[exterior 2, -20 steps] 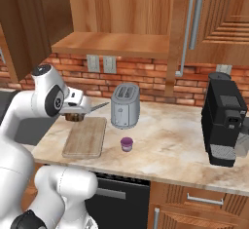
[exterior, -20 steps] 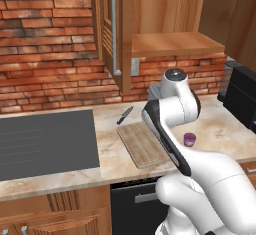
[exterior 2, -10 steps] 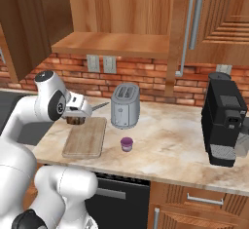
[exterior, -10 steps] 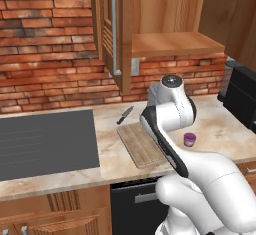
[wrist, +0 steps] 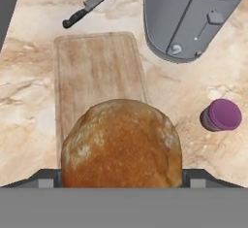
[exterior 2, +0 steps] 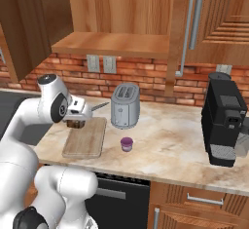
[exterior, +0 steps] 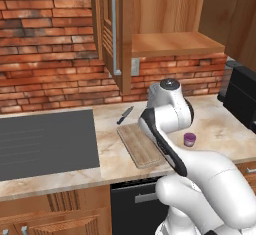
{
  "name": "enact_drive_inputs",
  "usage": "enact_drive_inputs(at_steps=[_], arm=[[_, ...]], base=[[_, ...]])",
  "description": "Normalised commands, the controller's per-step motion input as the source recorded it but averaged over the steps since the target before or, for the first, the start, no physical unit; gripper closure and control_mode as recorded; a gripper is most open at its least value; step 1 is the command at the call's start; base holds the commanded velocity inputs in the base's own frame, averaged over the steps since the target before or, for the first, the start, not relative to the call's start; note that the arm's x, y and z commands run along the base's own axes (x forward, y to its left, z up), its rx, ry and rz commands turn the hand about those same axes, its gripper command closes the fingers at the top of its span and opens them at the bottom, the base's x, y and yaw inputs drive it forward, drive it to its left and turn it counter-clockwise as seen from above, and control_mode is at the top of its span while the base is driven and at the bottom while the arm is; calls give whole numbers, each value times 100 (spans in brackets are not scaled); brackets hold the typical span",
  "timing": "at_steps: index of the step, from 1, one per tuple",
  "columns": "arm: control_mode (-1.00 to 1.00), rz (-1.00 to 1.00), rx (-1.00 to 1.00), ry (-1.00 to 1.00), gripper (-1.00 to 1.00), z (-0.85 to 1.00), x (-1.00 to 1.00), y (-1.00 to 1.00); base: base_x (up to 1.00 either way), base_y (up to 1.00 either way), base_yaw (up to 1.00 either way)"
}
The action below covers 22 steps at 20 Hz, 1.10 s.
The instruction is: Pick the bread, place it on the cutting board, pick the jam, place it on the counter, and close the cabinet.
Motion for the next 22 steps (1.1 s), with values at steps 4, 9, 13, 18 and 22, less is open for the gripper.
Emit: enact_drive_inputs(at_steps=[4, 9, 13, 18, 22], arm=[[-100, 0, 0, 6, 100, -24, 1, 13], [-100, 0, 0, 5, 100, -26, 2, 12], [-100, 0, 0, 2, 100, -26, 9, 8], [-100, 0, 0, 1, 100, -18, 13, 4], [-100, 0, 0, 0, 100, -10, 24, 0]], base=[[0, 0, 0], [0, 0, 0], [0, 0, 0], [0, 0, 0], [0, 0, 0]])
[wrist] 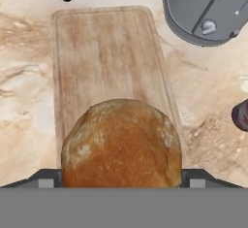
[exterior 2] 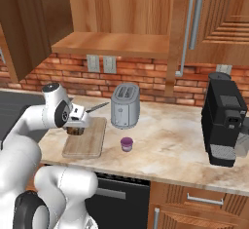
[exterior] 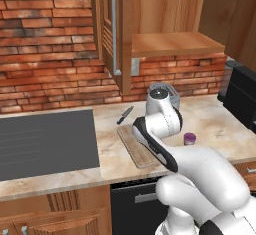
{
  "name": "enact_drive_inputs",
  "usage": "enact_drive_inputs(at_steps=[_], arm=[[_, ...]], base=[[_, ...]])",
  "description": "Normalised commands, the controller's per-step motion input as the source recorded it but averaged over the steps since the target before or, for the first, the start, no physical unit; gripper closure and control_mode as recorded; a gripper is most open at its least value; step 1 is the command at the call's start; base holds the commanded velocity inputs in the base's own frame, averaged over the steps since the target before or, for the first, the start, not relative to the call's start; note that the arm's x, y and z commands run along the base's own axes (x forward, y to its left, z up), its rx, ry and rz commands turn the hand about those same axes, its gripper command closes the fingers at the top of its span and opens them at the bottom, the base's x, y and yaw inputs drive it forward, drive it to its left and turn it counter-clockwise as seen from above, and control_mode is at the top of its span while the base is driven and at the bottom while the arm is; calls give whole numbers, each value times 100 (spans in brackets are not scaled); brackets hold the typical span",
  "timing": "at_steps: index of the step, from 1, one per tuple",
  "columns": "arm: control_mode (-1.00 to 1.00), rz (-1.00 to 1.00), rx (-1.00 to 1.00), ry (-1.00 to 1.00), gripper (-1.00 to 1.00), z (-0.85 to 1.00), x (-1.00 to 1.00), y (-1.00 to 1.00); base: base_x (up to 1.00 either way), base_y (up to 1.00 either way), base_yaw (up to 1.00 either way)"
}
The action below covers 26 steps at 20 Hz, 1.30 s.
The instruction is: Pick the bread, place it on the cutting board, pick the jam, place it on the counter, and close the cabinet.
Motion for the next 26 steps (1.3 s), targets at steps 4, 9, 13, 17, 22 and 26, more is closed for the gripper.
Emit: enact_drive_inputs(at_steps=[4, 9, 13, 17, 22, 26], arm=[[-100, 0, 0, 0, 100, -11, 24, 0], [-100, 0, 0, 0, 100, -12, 21, 0], [-100, 0, 0, 0, 100, -14, 17, 2], [-100, 0, 0, 0, 100, -12, 15, 0], [-100, 0, 0, 0, 100, -13, 10, 0], [-100, 0, 0, 0, 100, -17, 13, 0]], base=[[0, 0, 0], [0, 0, 0], [0, 0, 0], [0, 0, 0], [0, 0, 0], [0, 0, 0]])
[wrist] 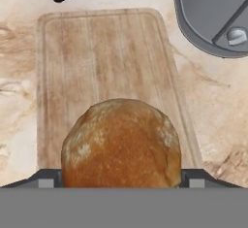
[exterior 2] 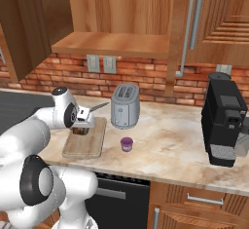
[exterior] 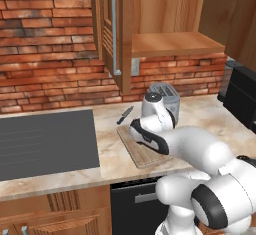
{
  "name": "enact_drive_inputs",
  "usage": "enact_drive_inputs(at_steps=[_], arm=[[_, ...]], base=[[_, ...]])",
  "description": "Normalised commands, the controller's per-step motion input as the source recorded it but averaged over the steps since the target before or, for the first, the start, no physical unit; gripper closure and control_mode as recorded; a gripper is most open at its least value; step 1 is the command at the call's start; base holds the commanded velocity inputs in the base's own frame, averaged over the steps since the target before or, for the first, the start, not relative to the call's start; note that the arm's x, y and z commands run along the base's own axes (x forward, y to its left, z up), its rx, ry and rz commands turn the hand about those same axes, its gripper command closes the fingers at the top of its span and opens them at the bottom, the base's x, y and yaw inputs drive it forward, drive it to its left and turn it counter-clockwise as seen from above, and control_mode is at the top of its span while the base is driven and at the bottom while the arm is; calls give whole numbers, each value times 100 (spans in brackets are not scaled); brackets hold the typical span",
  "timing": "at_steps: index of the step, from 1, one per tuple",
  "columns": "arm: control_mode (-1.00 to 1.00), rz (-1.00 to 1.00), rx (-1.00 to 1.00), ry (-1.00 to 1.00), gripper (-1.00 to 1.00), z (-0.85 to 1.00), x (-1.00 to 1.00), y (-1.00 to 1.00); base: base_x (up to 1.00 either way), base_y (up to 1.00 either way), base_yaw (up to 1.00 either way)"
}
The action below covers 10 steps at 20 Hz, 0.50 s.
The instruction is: Pick the bread, place it on the cutting board, pick the jam, place it on the counter, and close the cabinet.
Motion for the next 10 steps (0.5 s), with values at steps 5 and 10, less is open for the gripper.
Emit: enact_drive_inputs(at_steps=[5, 10], arm=[[-100, 0, 0, 0, 100, -20, 17, 0], [-100, 0, 0, 0, 100, -20, 14, 0]], base=[[0, 0, 0], [0, 0, 0]])
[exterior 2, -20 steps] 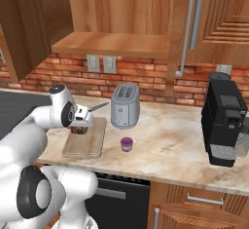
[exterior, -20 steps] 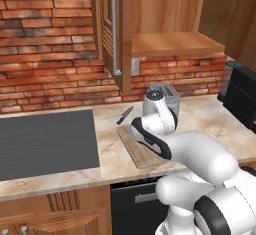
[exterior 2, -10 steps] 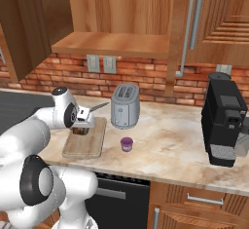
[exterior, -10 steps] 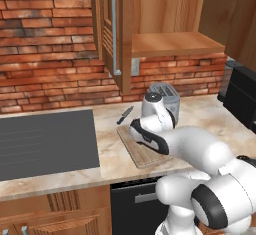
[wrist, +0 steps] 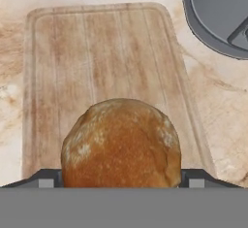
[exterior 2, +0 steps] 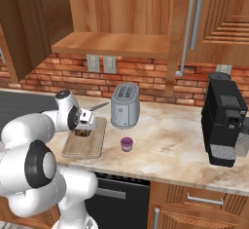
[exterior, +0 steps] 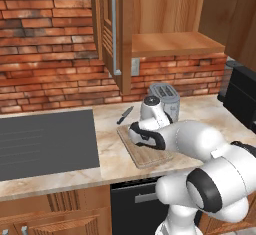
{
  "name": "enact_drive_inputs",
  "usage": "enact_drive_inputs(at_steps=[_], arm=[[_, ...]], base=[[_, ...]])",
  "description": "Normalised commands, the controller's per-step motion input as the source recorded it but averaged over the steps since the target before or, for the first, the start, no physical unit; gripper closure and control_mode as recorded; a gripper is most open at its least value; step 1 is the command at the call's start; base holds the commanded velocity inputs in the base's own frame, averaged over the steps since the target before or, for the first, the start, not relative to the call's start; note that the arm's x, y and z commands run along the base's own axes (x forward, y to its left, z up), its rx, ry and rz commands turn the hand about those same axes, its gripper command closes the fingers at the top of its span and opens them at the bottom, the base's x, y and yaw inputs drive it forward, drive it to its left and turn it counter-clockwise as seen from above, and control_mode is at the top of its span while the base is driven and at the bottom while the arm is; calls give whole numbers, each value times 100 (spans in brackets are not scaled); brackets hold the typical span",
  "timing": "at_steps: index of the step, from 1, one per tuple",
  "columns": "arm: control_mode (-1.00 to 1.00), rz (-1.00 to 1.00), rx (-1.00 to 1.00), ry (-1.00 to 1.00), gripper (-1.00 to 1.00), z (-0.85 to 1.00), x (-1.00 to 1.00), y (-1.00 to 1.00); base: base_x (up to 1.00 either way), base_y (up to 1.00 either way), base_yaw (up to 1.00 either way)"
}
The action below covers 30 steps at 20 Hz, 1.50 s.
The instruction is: Pick the bread, place it on the cutting board, pick the jam, place it on the counter, and close the cabinet.
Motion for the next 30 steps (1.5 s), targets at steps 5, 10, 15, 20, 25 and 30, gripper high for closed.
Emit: enact_drive_inputs(at_steps=[5, 10, 15, 20, 25, 30], arm=[[-100, 0, 2, 2, 100, -14, 10, 0], [-100, 0, 1, 2, 100, -9, 9, 0], [-100, 0, 2, 2, 100, -6, 3, 0], [-100, 0, 1, 2, 100, -5, 1, 0], [-100, 0, 0, 1, -100, -9, 0, 0], [-100, 0, 0, 0, -100, -7, 0, 0]], base=[[0, 0, 0], [0, 0, 0], [0, 0, 0], [0, 0, 0], [0, 0, 0], [0, 0, 0]])
